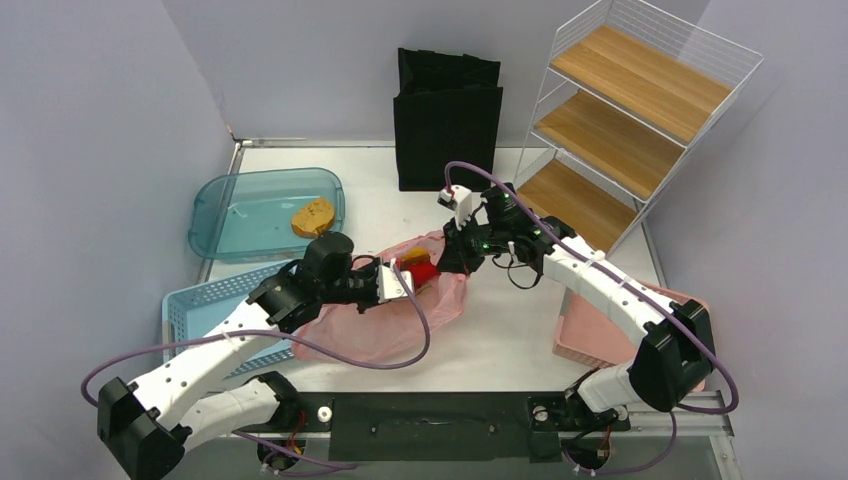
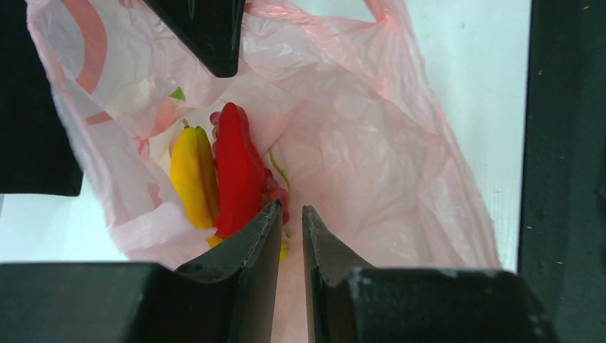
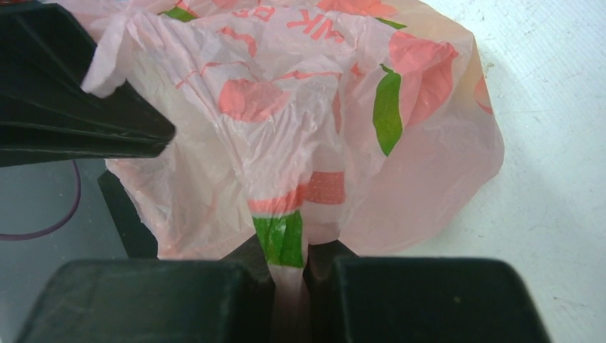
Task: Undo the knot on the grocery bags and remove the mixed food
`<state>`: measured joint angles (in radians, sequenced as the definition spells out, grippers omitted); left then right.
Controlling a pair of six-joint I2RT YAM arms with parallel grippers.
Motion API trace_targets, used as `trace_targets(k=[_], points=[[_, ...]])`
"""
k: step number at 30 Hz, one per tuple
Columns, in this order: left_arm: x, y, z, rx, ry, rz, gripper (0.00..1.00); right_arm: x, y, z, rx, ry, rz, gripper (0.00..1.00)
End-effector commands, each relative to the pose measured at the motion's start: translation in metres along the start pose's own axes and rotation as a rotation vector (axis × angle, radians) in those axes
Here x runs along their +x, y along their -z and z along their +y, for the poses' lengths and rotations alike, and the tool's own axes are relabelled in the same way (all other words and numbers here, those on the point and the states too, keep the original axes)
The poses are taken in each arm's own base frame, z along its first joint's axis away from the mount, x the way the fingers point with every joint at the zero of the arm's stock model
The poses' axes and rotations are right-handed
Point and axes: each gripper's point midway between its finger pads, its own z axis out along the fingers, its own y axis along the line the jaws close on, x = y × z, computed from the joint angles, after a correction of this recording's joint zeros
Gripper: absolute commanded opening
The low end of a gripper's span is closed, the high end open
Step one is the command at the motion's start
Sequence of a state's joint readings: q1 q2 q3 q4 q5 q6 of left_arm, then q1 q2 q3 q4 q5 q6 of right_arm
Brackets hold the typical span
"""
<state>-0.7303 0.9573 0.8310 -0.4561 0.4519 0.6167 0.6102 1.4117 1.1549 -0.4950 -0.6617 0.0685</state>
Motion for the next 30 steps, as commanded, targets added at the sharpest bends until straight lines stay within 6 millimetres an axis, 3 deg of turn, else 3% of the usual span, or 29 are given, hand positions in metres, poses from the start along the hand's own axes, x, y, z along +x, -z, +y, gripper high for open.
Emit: trace_targets(k=[1,6,11,13,18,20,28,30], points=[[-0.02,-0.016,0.016,-0.007,-0.14,-0.085,0.15,-0.026,0.008,0.006,0.001,0.02,-0.076,0.0],[0.004,-0.043,0.024,-0.006,-0.159,-0.029,0.17,-0.029,0.008,0.005,-0.012,0.001,-0.08,0.0],[0.035,-0.064,0.042,-0.06,-0.192,0.061,0.28,-0.027,0.008,0.008,-0.025,-0.002,-0.076,0.0],[0.053,-0.074,0.045,-0.055,-0.221,0.116,0.34,-0.026,0.008,0.007,-0.024,-0.005,-0.073,0.0],[0.081,-0.086,0.053,-0.051,-0.285,0.199,0.65,-0.027,0.007,0.009,-0.036,-0.008,-0.07,0.0],[0.09,-0.091,0.053,-0.045,-0.298,0.225,0.7,-0.027,0.007,0.009,-0.037,-0.008,-0.07,0.0],[0.118,-0.108,0.055,-0.048,-0.321,0.321,0.74,-0.024,0.004,0.006,-0.036,-0.013,-0.056,0.0],[0.123,-0.11,0.056,-0.048,-0.311,0.342,0.67,-0.024,0.004,0.005,-0.033,-0.015,-0.053,0.0]])
